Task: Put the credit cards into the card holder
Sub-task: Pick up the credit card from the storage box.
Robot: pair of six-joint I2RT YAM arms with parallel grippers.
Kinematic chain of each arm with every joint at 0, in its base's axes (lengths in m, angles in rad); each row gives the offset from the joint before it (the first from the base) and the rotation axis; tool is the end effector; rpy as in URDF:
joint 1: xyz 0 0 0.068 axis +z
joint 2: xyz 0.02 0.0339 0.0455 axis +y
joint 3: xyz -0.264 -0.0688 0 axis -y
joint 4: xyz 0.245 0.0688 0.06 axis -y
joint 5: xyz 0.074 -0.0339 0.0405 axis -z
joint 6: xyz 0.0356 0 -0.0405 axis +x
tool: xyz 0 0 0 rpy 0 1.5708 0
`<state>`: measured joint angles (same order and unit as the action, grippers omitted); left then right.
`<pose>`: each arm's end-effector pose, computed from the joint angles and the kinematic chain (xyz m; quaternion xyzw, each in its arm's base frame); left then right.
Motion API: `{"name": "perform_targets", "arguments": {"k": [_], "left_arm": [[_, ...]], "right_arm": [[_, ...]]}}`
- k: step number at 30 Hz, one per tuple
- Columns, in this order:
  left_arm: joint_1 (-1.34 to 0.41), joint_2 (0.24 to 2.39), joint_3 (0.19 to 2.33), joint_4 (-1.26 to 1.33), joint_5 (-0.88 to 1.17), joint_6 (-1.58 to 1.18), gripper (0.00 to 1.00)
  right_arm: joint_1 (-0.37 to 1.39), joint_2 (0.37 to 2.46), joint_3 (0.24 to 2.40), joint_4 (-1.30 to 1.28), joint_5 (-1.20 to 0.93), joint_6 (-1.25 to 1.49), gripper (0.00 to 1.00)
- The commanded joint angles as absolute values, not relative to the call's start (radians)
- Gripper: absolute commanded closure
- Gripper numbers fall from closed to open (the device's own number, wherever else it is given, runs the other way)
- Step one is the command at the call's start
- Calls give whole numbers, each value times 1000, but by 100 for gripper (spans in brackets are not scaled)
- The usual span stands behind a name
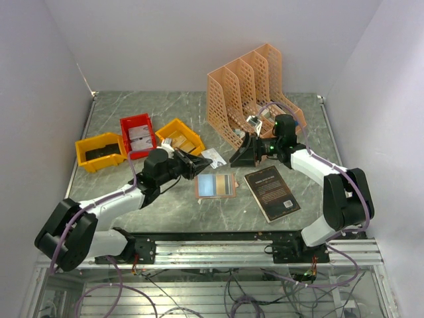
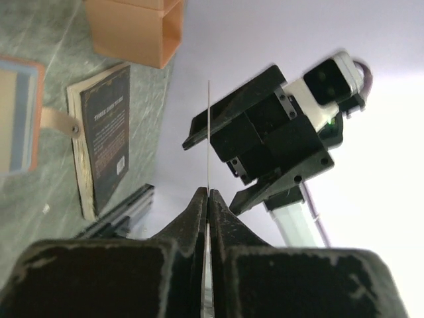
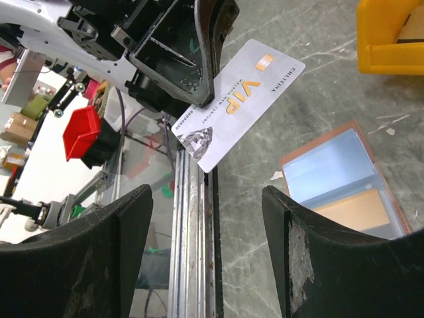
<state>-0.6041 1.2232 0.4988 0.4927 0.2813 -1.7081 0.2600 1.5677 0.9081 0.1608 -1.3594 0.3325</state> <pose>0.2072 -0.1550 0.2194 -0.3330 0.7067 -0.6067 0.1470 0.3014 0.1162 0.2358 -0.2966 0.6799 0.6328 0.2221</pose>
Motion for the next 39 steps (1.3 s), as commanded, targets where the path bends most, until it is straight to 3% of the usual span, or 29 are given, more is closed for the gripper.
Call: {"name": "perform_targets", "arguments": {"k": [1,4,7,19,29,35,39], "left_arm": [[-581,1283,492,812,379,-1361,93],[-566,1356,445,1080,483,-1172,93],[-570,1364,443,1164,525,-1003,93],[-596,1332,512,1077,596,-790,93],[-607,1364,520,1091,630,-785,93],[-607,1397,521,1128,659,-794,93],[-607,1406,522,1137,661,-795,93]], "right_arm": [[255,1564,899,221,-1393,398,34],[256,1559,892,222,-1393,391,34],[258,1546,883,230,-1391,374,34],[310,1528,887,193,-1412,284,38],[329,1533,893,204,-1450,277,66],[343,1526,895,207,-1469,272,76],[348,1537,903,201,-1485,264,92]]}}
